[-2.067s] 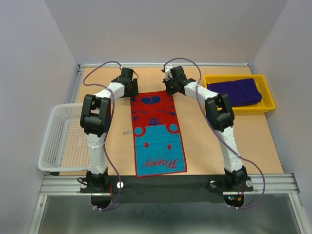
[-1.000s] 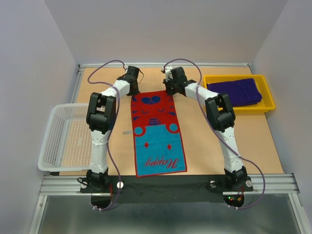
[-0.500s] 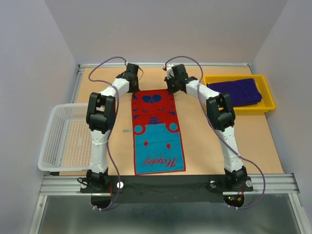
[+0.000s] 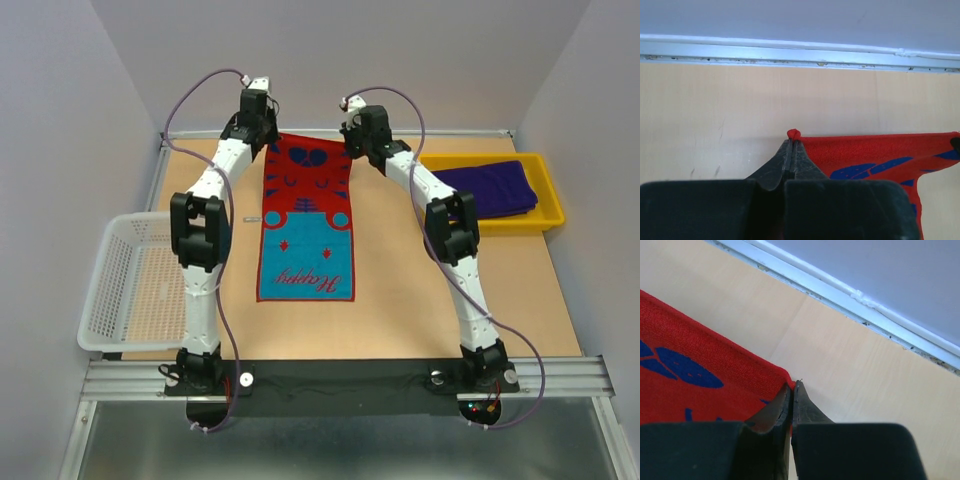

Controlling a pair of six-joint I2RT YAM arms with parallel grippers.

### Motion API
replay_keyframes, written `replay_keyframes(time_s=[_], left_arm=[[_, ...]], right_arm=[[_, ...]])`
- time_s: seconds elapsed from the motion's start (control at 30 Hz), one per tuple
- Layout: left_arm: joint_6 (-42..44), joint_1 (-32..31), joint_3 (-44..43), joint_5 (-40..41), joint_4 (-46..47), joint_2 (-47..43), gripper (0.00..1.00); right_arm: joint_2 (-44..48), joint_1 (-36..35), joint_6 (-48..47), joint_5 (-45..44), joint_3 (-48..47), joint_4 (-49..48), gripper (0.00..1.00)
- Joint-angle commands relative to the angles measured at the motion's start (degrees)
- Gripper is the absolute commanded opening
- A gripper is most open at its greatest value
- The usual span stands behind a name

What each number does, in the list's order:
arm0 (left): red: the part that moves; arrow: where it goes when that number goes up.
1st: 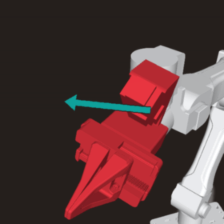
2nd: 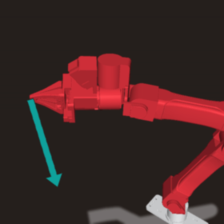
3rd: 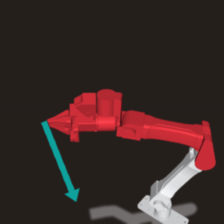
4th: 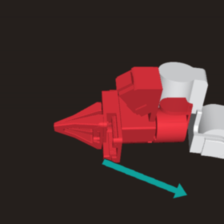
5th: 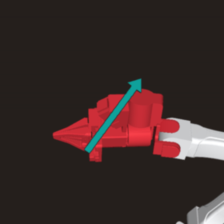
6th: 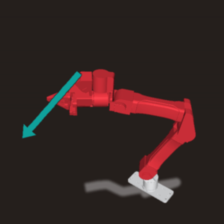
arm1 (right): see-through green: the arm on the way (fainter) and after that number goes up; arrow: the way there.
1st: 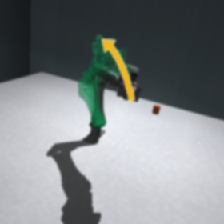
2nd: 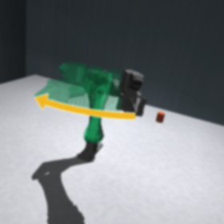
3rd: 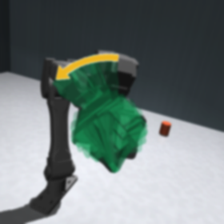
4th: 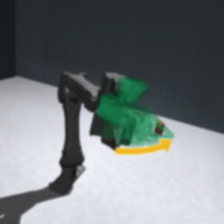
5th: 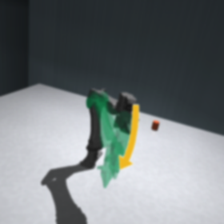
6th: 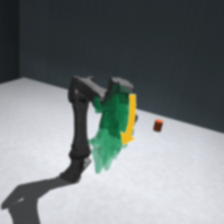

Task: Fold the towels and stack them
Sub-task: Fold the towel

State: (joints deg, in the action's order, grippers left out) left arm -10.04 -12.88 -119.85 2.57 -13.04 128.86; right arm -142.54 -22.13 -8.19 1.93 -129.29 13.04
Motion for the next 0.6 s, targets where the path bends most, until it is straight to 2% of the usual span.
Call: replay_keyframes(time_s=[0.0, 0.2, 0.57], left_arm=[[1.0, 2.4, 2.9, 0.8, 3.6, -1.9, 0.00], [0.2, 2.4, 15.6, 1.6, 6.9, -9.4, 0.00], [-2.7, 2.6, 33.7, 1.5, 6.2, -26.9, 0.00]], right_arm=[[3.0, 2.1, -1.7, -2.6, 1.8, -2.4, 0.01], [12.1, 1.8, -0.8, 4.8, 14.0, -3.0, 0.00], [32.2, -1.3, 0.4, 7.6, 38.1, -2.8, 0.01]])
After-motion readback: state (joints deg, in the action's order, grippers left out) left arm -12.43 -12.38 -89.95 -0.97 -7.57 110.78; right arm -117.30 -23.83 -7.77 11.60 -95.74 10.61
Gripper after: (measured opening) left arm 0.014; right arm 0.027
